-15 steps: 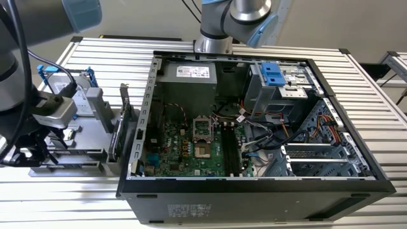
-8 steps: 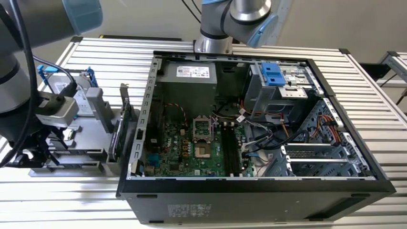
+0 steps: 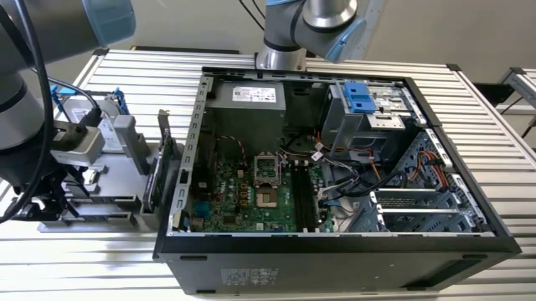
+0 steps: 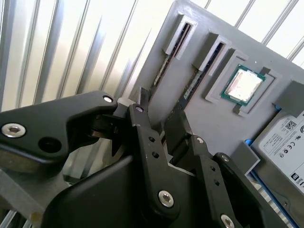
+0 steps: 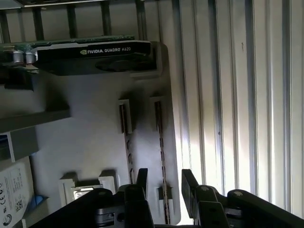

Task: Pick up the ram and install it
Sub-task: 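Pick up the ram and move it above insertion slot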

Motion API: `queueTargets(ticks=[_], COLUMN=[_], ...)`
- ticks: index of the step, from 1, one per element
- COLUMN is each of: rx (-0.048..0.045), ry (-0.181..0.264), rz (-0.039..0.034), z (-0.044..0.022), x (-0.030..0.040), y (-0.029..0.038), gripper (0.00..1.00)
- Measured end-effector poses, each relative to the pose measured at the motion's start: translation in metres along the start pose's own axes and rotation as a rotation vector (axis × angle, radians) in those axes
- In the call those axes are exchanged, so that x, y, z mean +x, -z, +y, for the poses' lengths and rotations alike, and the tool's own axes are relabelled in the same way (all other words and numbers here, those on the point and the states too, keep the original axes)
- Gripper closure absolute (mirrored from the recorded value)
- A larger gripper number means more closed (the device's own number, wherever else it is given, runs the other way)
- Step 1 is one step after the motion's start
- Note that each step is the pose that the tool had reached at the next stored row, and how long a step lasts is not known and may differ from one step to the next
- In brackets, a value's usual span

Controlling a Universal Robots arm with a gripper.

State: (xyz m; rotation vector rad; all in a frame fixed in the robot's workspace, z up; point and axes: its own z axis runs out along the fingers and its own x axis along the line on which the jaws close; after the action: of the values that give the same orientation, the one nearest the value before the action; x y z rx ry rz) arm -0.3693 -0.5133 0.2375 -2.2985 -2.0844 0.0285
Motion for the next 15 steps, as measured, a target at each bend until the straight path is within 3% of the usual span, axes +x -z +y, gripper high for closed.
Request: queueTargets(ticks=[8,15], rx=[-0.0023,-0.0200], ry=[0.007,0.019], rz=[-0.0006,0.0001], z=[0.0005,0.0008], x=[-0.0002,-0.0003], y=[-0.0134,-0.0239], gripper=[0.00,0.00])
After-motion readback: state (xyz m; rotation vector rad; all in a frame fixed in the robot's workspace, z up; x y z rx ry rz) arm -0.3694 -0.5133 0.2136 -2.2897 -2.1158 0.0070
